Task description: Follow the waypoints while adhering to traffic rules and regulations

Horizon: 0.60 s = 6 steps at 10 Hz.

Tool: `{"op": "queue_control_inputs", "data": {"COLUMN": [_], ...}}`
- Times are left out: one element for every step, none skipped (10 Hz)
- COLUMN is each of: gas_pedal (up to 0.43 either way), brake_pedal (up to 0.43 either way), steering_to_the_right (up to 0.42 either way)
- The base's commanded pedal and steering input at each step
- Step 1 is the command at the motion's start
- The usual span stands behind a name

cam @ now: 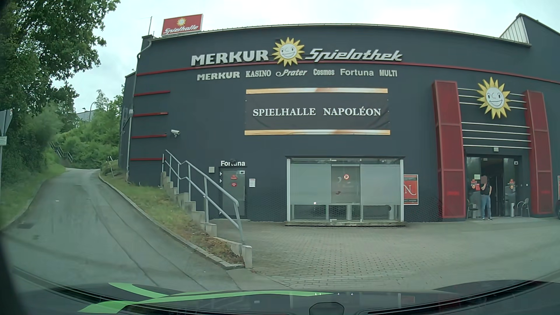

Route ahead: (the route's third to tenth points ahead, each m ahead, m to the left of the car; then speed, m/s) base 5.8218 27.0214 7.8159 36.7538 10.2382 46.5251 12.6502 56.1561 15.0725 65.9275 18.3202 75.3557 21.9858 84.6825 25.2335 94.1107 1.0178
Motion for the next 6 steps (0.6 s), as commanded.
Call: {"op": "queue_control_inputs", "data": {"gas_pedal": [0.098,0.098,0.087,0.087,0.059,0.020], "brake_pedal": [0.000,0.000,0.000,0.000,0.000,0.000], "steering_to_the_right": [-0.972,-0.971,-0.971,-0.971,-0.971,-0.971]}}
